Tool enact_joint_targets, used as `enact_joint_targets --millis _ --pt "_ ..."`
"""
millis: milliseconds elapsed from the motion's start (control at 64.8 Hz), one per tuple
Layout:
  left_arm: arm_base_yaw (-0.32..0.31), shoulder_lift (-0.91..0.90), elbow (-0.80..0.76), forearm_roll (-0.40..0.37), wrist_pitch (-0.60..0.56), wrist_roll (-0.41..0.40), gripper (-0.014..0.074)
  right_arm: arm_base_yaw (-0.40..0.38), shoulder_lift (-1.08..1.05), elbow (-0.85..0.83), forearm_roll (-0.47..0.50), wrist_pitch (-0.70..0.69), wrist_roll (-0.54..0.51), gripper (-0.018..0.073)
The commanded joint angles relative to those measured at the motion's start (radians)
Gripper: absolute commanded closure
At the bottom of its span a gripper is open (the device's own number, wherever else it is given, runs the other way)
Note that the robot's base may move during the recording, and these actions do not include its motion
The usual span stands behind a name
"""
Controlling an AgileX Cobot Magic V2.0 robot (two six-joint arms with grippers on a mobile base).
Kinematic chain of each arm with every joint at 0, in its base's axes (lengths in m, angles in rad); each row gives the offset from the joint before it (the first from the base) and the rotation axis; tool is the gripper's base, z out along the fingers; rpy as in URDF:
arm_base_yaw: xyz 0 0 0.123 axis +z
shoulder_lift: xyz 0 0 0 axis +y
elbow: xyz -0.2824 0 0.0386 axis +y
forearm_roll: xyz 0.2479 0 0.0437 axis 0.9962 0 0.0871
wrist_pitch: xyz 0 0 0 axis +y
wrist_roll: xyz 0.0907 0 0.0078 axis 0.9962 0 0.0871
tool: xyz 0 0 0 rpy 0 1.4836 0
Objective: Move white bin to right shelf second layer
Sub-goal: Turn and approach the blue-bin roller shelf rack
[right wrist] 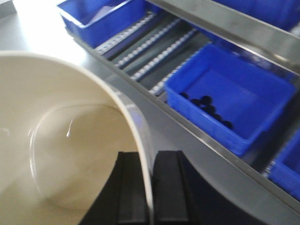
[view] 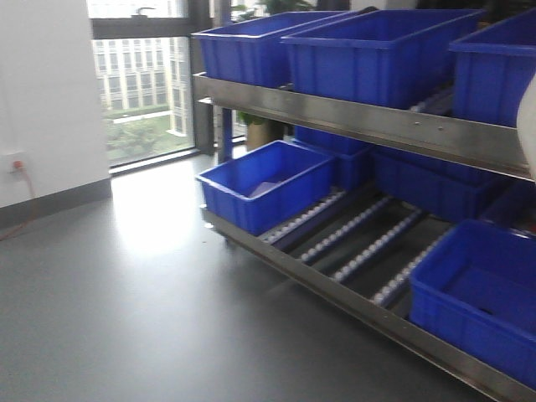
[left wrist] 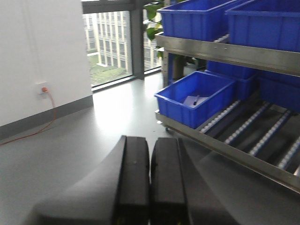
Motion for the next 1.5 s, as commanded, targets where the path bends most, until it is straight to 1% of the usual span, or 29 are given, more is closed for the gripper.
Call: enact_joint_targets --millis 0,1482 --pt "-0.002 -0.016 0.037 0.0 -0.086 -0.003 0.0512 0.003 -0.001 -0.032 -0.009 -0.096 0.005 0.051" --pt "-0.002 -0.016 0.037 0.0 -0.086 -0.003 0.0512 0.003 -0.001 -0.032 -0.009 -0.096 0.005 0.051"
